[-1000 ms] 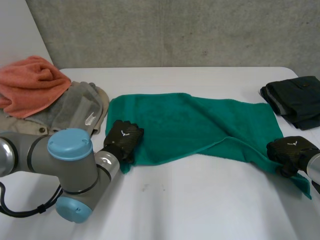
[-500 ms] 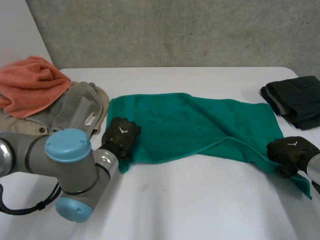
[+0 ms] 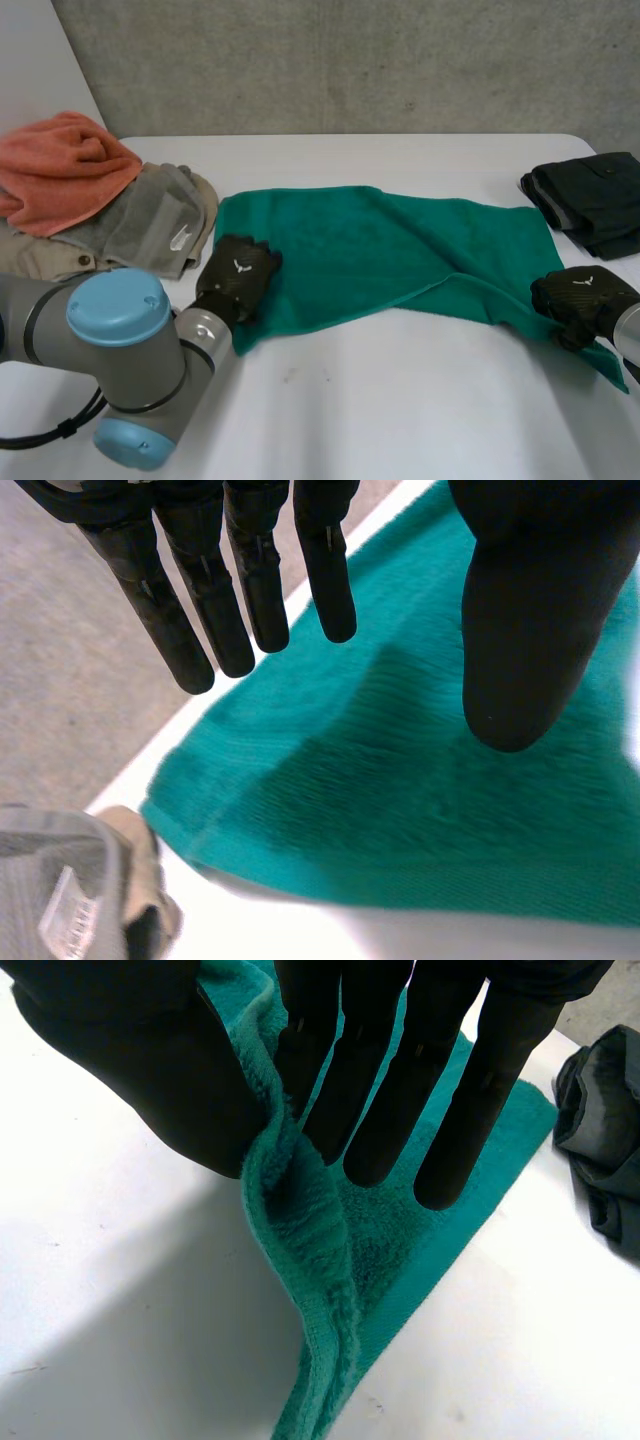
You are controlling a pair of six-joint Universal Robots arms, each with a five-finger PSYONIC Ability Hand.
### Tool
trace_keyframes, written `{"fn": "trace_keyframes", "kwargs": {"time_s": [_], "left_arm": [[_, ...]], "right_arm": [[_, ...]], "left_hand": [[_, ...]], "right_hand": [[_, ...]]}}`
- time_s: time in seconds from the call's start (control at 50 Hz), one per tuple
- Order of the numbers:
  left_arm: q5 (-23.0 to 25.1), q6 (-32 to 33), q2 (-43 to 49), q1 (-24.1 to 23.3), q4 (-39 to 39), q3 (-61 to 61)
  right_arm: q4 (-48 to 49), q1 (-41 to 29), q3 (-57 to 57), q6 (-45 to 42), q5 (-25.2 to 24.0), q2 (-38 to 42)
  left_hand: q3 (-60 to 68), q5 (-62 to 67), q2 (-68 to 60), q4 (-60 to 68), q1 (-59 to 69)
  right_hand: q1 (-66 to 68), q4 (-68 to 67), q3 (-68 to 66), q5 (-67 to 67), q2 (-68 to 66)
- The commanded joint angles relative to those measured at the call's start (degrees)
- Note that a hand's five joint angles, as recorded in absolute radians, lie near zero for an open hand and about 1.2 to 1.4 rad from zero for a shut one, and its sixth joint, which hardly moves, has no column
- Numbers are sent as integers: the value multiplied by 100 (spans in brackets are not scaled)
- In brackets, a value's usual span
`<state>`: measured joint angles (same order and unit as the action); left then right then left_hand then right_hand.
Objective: Fold the laundry.
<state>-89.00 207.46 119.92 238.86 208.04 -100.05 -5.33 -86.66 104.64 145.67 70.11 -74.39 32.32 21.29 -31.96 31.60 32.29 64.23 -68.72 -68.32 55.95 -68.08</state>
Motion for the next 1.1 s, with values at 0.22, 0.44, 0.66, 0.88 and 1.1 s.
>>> {"fn": "trace_keyframes", "kwargs": {"time_s": [0.22, 0.44, 0.66, 0.88, 1.1], "left_arm": [[208, -136, 382, -51, -176, 196], [173, -101, 699, 20, -71, 610], [164, -83, 936, 29, 211, 996], [172, -66, 1007, 20, 255, 988], [155, -66, 884, -68, 88, 804]], "right_arm": [[50, -9, 13, -4, 3, 153], [50, 0, 22, -12, 3, 180], [50, -18, 39, -12, 3, 250], [50, -18, 48, -39, 11, 259], [50, -9, 57, -92, 20, 259]], "left_hand": [[330, 433, -366, 401, 333], [1103, 1206, -1139, 1175, 1106], [2078, 2181, -2114, 2150, 2081], [4767, 4871, -4804, 4839, 4771], [1559, 1662, -1595, 1631, 1562]], "right_hand": [[1577, -1128, -1168, 1405, -1192], [1577, -1128, -1168, 1405, -1192], [1577, -1128, -1168, 1405, -1192], [1577, -1128, -1168, 1405, -1192], [1577, -1128, -1168, 1405, -1192]]}}
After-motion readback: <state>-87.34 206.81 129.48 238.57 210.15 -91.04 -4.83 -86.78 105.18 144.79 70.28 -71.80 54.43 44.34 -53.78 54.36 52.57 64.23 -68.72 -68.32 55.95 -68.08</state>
